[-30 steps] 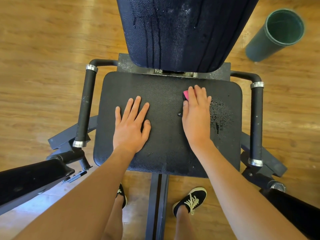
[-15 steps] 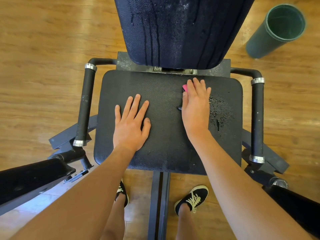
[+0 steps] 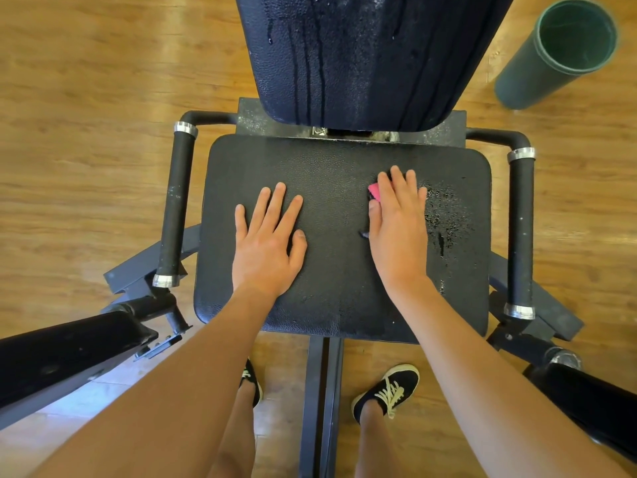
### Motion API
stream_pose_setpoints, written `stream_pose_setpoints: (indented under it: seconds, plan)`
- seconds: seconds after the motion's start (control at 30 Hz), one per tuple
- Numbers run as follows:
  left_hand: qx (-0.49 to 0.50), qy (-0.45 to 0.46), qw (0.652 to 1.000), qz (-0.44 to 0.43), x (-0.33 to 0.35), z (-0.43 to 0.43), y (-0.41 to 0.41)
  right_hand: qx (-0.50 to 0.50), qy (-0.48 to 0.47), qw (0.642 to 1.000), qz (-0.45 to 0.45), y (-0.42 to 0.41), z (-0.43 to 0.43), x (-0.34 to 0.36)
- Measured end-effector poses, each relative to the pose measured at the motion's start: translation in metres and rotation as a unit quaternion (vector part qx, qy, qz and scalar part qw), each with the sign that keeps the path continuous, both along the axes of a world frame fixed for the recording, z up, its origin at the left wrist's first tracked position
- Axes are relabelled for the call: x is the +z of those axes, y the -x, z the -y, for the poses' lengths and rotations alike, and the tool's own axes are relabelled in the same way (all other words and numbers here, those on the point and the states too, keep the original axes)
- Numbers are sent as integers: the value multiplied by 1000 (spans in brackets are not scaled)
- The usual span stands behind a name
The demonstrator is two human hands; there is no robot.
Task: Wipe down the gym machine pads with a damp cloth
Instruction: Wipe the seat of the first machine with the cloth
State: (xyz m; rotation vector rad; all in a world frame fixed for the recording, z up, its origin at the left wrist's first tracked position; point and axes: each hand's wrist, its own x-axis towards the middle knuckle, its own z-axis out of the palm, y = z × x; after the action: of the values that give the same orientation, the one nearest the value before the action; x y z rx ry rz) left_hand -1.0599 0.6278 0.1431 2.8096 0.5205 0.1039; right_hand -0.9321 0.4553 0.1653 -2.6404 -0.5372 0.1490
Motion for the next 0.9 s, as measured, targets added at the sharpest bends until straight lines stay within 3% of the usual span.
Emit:
stream_pose_setpoints:
  seconds: [0.5, 0.9]
  plan:
    - [2, 0, 1000, -7, 1, 1, 0, -24, 5, 999, -22, 41, 12, 3]
    - [-4, -3, 999, -52, 9, 0, 0, -3, 9, 1000, -15, 23, 6, 4]
